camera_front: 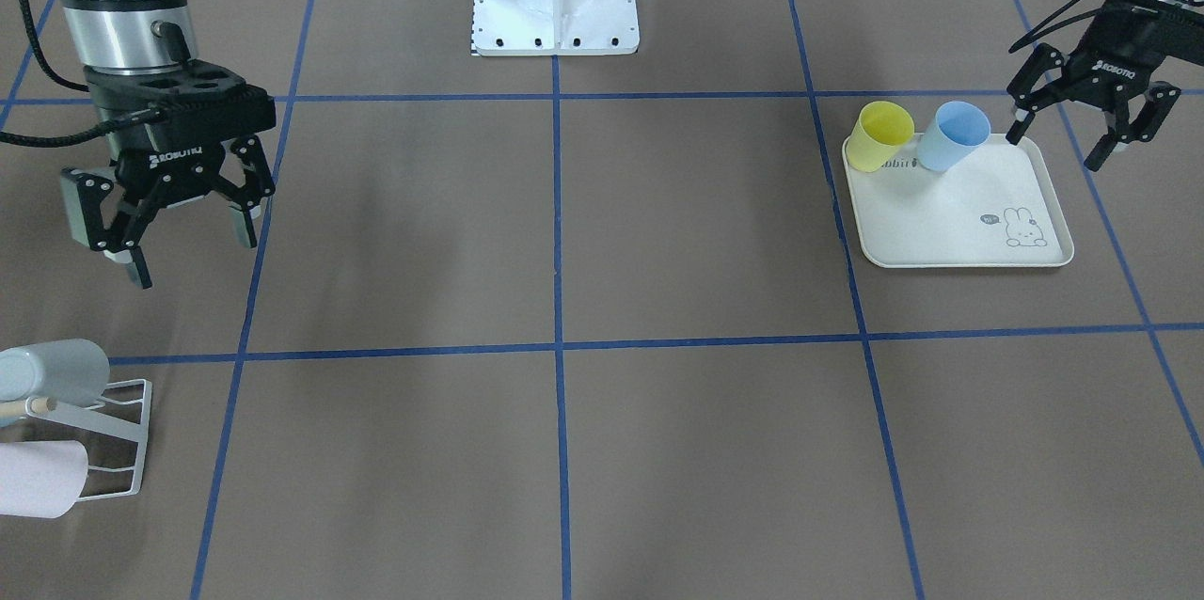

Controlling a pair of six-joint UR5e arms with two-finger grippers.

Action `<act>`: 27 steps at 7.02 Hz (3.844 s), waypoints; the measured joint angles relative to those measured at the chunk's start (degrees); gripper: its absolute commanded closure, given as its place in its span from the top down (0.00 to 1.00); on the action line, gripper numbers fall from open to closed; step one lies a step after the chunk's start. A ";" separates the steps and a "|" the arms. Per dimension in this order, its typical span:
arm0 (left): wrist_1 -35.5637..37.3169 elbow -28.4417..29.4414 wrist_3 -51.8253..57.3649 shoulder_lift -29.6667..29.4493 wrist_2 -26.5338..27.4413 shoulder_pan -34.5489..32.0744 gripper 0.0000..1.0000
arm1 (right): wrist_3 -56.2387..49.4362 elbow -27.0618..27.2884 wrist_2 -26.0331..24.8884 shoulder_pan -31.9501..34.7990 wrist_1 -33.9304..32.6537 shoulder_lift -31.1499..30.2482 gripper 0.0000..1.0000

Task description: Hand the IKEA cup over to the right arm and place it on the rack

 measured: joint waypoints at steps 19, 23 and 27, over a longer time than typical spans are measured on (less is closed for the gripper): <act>-14.44 10.17 -4.74 5.38 -2.36 12.60 0.00 | 20.00 1.14 3.20 -4.69 -0.02 1.72 1.00; -13.80 4.76 -9.83 -0.37 -3.45 4.47 0.00 | 20.46 -0.51 0.59 -6.41 5.65 1.85 1.00; -13.23 -2.98 -50.96 -15.15 -8.48 4.00 0.00 | 20.03 -10.14 -2.53 -9.67 31.81 2.51 0.98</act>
